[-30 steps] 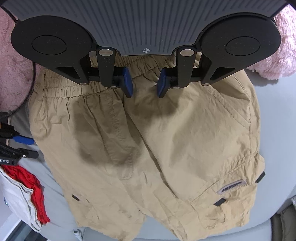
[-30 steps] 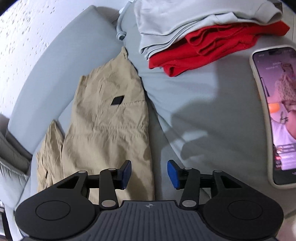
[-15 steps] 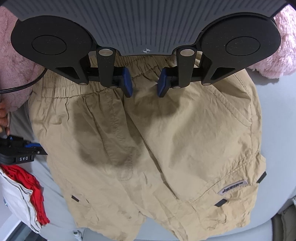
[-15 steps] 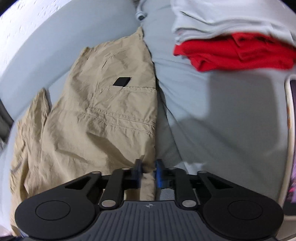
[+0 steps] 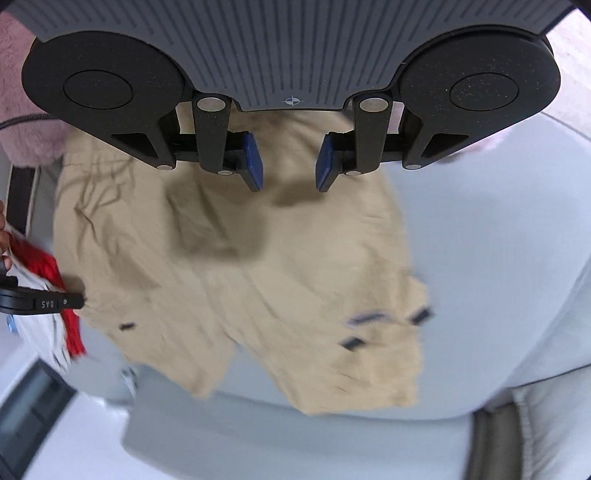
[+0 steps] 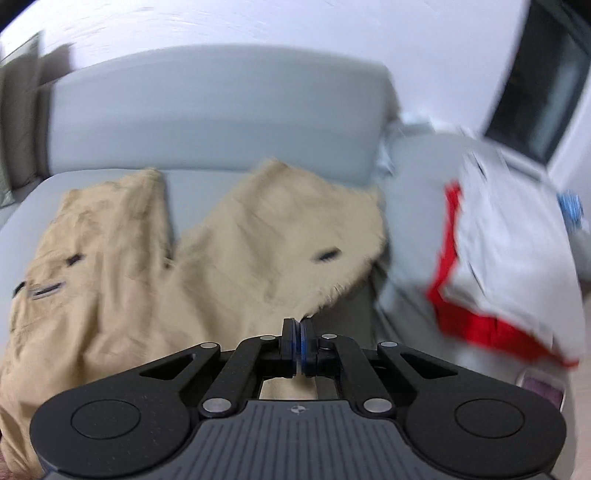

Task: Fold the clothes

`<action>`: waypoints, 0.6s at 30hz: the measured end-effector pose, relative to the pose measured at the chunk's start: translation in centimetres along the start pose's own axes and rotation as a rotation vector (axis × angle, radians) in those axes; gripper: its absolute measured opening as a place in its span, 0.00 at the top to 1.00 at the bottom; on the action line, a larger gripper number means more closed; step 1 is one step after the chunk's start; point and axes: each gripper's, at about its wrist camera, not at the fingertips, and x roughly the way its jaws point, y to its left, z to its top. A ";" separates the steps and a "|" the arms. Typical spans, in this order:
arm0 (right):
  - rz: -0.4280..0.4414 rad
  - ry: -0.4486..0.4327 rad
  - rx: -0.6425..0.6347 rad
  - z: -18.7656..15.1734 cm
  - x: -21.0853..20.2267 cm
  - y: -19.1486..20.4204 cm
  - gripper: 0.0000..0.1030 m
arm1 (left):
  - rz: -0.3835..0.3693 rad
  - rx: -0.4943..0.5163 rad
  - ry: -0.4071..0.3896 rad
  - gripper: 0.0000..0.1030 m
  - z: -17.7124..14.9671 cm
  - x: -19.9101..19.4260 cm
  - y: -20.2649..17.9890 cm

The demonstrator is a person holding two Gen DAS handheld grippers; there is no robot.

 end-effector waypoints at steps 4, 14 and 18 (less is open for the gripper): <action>0.060 -0.061 -0.132 2.3 -1.2 6.5 0.98 | -0.006 -0.081 -0.046 0.63 -0.7 -2.0 3.9; 0.388 0.031 -0.281 2.1 -1.3 21.6 0.98 | 0.008 -0.317 -0.101 0.62 -3.4 -4.7 13.4; 0.465 0.232 -0.212 0.3 2.7 24.7 0.94 | 0.019 -0.369 -0.093 0.62 -4.6 -5.1 15.1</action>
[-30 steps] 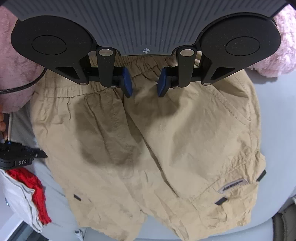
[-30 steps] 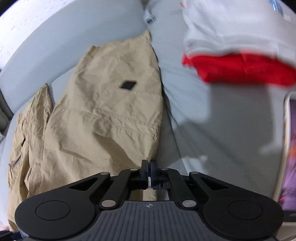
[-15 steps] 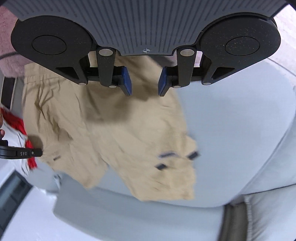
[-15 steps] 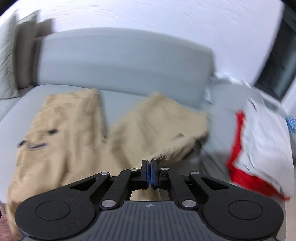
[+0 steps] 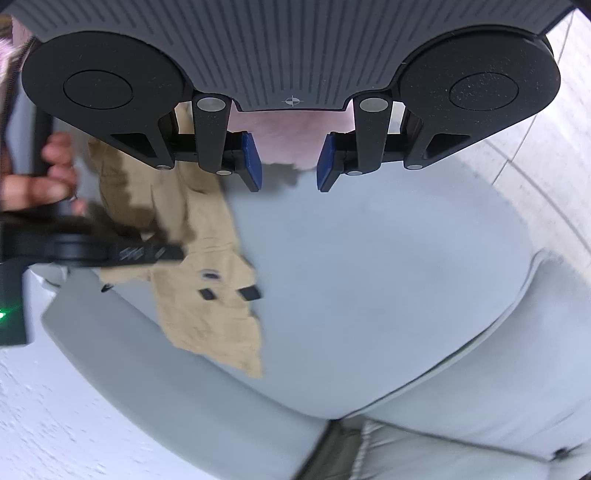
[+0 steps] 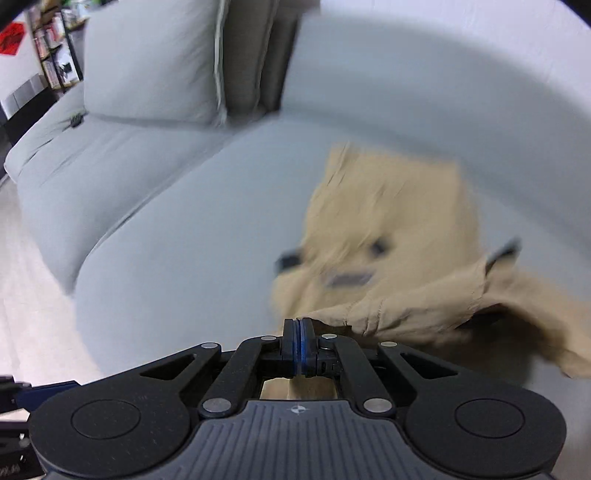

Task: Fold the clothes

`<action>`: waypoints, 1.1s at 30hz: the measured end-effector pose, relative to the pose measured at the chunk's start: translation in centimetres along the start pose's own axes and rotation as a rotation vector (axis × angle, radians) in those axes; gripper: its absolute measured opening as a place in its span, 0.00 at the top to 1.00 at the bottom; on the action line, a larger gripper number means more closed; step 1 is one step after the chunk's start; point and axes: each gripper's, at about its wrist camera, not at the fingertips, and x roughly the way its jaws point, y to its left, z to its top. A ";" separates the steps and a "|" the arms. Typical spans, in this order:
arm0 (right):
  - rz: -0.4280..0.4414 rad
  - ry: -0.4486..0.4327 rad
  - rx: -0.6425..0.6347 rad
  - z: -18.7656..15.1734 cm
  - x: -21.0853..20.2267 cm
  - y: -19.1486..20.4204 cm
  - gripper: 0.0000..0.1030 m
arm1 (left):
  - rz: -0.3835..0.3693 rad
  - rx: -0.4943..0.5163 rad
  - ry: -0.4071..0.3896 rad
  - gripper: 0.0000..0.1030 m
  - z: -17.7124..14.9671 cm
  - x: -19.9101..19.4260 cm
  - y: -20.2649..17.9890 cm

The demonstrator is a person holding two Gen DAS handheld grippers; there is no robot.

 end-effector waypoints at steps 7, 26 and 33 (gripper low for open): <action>0.076 0.006 0.041 -0.2 -1.8 -1.0 0.62 | -0.074 0.086 0.013 0.60 -1.1 0.0 -2.8; 0.001 -0.042 0.193 -15.8 -10.0 -11.0 0.84 | -0.010 0.598 0.137 0.73 -5.1 8.3 -19.5; 0.071 -0.020 0.223 -17.2 -10.6 -11.4 0.85 | 0.101 0.540 0.280 0.76 -6.6 10.4 -17.7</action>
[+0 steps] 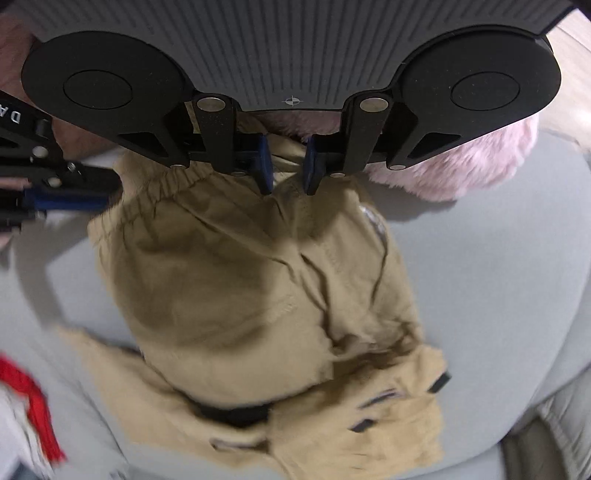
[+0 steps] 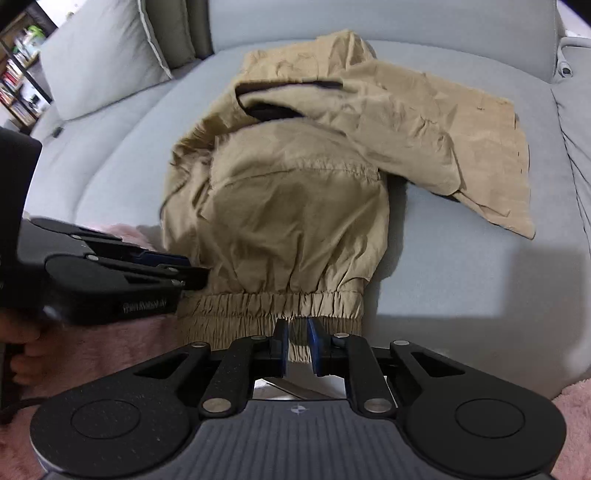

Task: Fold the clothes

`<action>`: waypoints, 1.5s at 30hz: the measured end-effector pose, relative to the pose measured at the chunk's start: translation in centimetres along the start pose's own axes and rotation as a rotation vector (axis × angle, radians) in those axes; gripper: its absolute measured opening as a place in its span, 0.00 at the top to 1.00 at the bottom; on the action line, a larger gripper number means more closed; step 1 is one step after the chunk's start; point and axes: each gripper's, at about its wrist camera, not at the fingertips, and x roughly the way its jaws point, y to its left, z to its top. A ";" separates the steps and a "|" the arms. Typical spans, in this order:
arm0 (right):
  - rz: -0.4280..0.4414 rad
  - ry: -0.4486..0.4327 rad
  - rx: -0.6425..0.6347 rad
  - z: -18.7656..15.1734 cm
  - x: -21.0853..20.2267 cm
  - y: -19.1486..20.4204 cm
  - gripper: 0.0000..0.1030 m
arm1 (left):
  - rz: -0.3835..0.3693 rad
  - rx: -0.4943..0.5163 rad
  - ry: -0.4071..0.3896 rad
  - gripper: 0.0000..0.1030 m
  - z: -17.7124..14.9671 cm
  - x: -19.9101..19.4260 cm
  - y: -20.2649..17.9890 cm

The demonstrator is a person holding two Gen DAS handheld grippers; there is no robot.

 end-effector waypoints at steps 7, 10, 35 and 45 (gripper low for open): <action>0.069 -0.450 0.197 0.4 -9.2 -9.4 0.65 | -0.001 -0.059 -0.141 0.61 -0.3 -3.6 -0.7; 0.041 -0.595 0.215 0.3 -11.9 -14.5 0.60 | 0.028 -0.095 -0.137 0.61 0.3 -3.8 -1.3; 0.067 -1.021 0.517 -6.3 -14.8 -38.0 0.44 | 0.273 -0.136 -0.048 0.61 2.6 -2.0 -1.0; 0.118 -0.840 0.304 -1.5 -17.0 -26.0 0.32 | 0.166 -0.180 -0.106 0.60 1.4 -2.4 0.6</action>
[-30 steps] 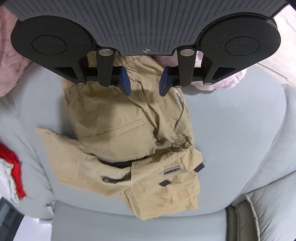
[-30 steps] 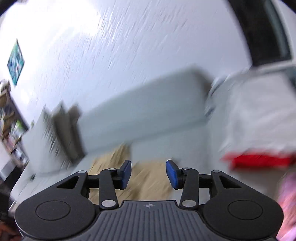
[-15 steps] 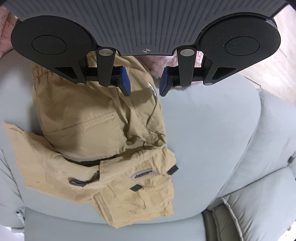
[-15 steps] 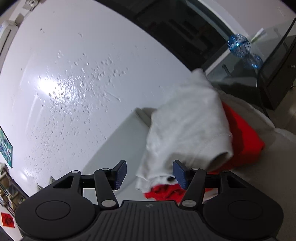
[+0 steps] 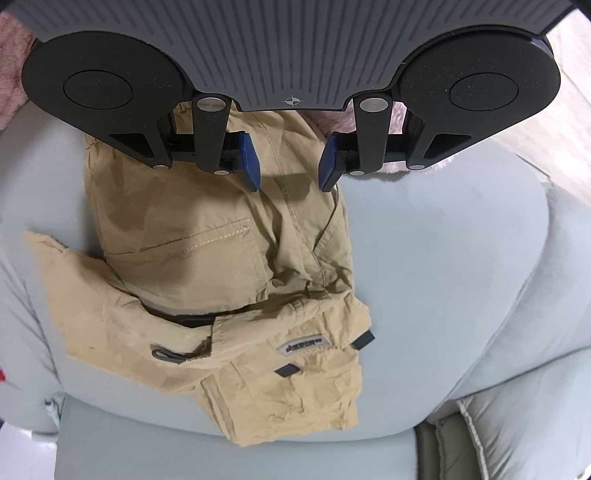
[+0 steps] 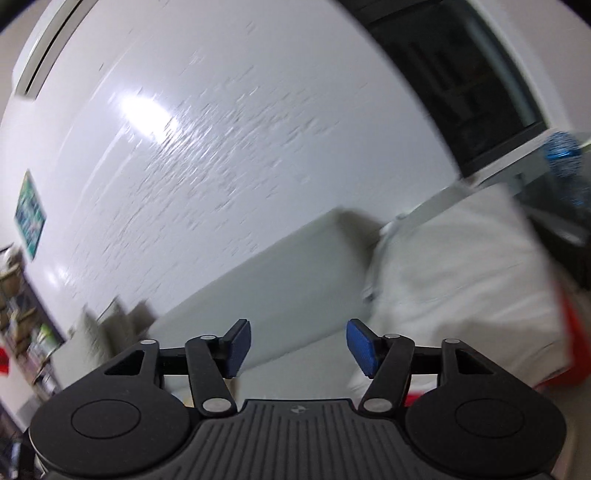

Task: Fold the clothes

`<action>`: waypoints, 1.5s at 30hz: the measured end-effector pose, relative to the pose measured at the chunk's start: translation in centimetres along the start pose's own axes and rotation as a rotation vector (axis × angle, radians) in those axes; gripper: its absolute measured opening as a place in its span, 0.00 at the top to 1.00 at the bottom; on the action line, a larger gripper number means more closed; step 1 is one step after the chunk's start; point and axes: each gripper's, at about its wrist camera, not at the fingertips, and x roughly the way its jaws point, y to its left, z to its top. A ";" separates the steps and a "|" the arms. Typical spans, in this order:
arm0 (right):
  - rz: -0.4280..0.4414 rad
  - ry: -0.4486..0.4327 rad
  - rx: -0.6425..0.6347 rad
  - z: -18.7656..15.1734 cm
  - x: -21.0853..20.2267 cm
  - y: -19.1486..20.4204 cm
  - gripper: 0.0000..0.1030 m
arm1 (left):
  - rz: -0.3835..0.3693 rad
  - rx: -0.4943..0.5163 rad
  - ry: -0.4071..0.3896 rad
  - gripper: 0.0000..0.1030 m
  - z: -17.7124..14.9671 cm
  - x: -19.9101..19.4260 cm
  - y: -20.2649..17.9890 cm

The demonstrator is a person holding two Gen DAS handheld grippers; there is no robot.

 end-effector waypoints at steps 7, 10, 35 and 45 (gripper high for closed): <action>-0.020 0.269 -0.011 -5.3 5.9 10.2 0.33 | 0.088 -0.061 -0.160 0.53 -1.1 -1.2 4.0; -0.057 0.390 0.103 -8.8 8.3 12.8 0.33 | 0.070 -0.152 -0.143 0.53 -2.0 -0.7 6.1; -0.410 0.363 0.730 -17.7 15.4 9.7 0.80 | -0.075 -0.270 -0.136 0.44 -2.7 -0.2 9.7; -0.291 0.395 -0.118 -7.4 23.8 24.6 0.92 | -0.099 -0.322 -0.160 0.50 1.2 -0.8 12.6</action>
